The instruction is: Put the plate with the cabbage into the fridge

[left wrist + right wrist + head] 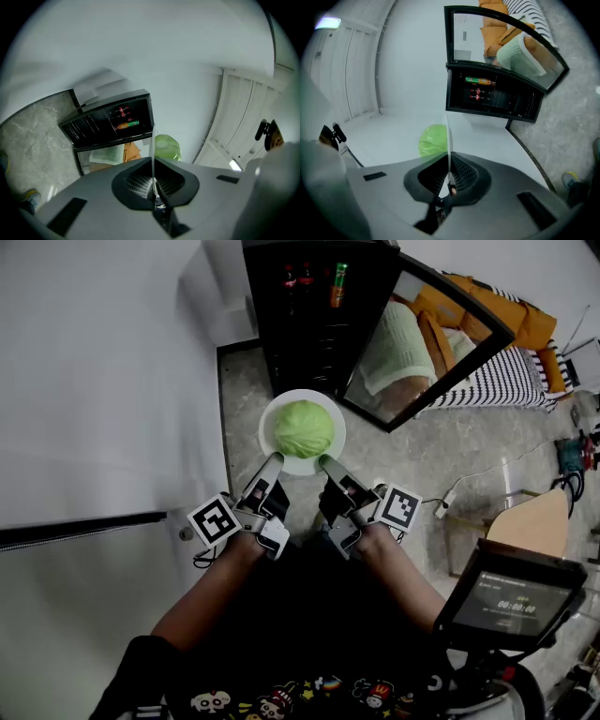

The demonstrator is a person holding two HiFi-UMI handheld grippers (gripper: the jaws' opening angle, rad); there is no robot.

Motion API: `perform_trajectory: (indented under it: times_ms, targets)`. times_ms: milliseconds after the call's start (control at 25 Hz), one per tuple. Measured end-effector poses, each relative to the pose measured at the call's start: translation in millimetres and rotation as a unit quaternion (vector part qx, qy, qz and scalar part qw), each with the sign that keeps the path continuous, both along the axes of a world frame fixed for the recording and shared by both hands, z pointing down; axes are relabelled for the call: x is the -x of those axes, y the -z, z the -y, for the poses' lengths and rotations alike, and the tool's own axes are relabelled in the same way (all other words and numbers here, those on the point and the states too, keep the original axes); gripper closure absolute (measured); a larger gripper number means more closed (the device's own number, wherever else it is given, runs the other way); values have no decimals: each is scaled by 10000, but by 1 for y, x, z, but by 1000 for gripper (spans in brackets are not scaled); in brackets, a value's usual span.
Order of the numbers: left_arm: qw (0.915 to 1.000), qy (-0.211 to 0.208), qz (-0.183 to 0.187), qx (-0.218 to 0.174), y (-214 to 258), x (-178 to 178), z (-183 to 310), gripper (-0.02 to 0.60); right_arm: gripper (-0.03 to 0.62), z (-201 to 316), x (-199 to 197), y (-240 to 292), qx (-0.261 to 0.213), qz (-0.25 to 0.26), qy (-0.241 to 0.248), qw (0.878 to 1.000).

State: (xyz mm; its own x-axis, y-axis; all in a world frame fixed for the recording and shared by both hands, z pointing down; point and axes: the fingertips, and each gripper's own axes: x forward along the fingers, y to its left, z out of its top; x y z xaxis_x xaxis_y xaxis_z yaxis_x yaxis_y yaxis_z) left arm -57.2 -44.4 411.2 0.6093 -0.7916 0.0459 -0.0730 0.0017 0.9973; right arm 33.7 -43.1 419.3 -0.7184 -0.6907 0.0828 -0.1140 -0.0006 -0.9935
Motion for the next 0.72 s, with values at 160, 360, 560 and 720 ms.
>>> perform_trajectory:
  times_ms: [160,360,560,720]
  targets:
    - [10000,28,42,-32,-1,3,-1,566,572,2,2,0,-56,3,81,10000]
    - [10000,48,50,-23,-2,3,-1,566,572,3,2,0,-13,15,48,10000]
    - [10000,75,-1,27,-4,4,-2,566,572,2,2,-2,75,-4,22,10000]
    - [9999,86,-14,74,-7,3,-2,566,572,2,2,-6,171,5,-21,9999]
